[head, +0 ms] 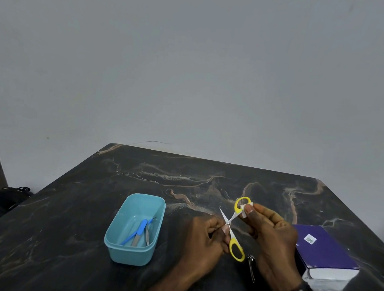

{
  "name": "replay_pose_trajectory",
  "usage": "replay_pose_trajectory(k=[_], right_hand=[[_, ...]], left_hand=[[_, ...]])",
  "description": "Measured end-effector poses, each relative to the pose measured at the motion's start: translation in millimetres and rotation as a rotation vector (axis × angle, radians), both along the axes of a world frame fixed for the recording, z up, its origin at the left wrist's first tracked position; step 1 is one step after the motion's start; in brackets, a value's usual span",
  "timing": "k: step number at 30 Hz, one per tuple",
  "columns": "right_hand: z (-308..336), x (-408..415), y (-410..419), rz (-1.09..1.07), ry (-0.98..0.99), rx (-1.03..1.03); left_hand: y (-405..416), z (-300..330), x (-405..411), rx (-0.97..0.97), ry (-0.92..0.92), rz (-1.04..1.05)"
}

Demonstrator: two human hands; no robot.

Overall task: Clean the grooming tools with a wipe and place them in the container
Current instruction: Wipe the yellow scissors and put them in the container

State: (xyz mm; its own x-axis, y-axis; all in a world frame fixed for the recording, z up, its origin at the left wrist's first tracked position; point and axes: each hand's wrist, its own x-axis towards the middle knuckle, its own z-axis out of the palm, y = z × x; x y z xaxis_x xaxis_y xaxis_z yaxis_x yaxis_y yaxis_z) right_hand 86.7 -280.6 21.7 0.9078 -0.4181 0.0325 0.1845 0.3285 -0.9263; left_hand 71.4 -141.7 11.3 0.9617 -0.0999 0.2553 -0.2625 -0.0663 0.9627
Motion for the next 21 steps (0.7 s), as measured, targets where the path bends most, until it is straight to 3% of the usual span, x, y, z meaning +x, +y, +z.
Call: replay_pose_trajectory(k=[9, 21], right_hand=[[-2.2, -2.0, 8.8, 0.086, 0.013, -0.044], [2.5, 0.4, -4.0, -0.021, -0.041, -0.017]], left_hand=[[2.3, -1.3, 4.3, 0.010, 0.006, 0.019], [2.6, -3.5, 4.4, 0.065, 0.030, -0.002]])
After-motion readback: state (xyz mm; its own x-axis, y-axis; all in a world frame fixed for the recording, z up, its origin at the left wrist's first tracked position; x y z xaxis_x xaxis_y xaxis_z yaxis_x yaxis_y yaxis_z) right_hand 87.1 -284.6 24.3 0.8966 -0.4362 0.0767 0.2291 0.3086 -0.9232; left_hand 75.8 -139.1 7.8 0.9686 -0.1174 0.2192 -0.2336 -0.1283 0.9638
